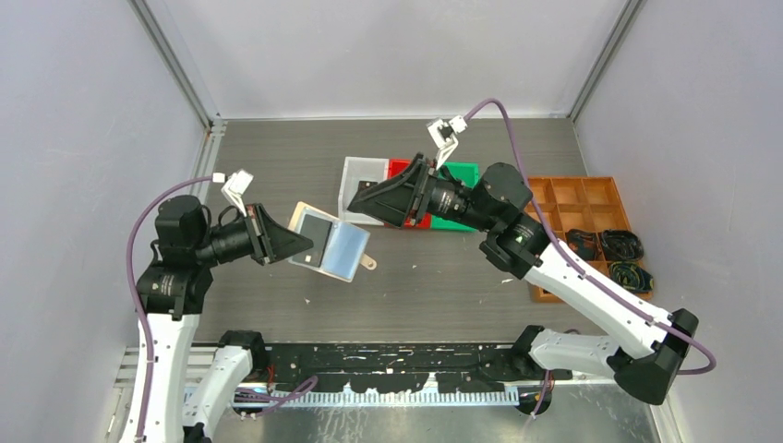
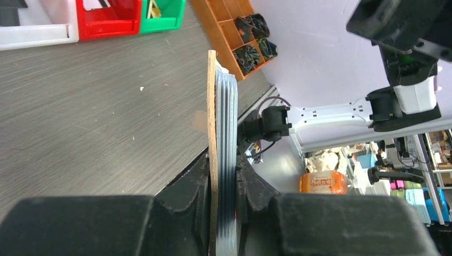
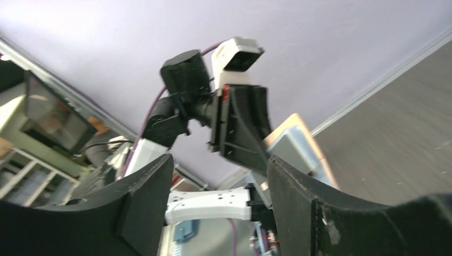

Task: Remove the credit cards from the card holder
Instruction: Remove the credit card from the card holder.

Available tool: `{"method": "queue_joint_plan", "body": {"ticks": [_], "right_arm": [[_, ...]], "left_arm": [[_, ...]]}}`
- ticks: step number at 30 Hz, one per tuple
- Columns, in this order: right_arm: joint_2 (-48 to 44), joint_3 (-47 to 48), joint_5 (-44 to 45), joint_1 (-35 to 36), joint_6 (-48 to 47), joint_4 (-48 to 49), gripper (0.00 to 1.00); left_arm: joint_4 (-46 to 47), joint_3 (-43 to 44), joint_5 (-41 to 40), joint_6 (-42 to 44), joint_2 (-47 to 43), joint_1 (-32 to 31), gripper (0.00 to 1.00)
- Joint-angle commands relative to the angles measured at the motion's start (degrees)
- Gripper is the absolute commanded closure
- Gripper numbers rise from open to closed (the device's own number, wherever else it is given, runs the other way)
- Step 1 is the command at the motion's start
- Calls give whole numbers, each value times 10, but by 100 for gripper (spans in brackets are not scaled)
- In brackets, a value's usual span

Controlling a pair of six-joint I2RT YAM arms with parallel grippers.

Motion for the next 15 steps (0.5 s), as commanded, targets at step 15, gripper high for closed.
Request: {"method": "queue_joint_plan", "body": {"ticks": [15], "right_arm": [[122, -104, -78, 29, 222, 216, 47]], "left_arm": [[37, 42, -12, -44, 28, -1, 97]]}}
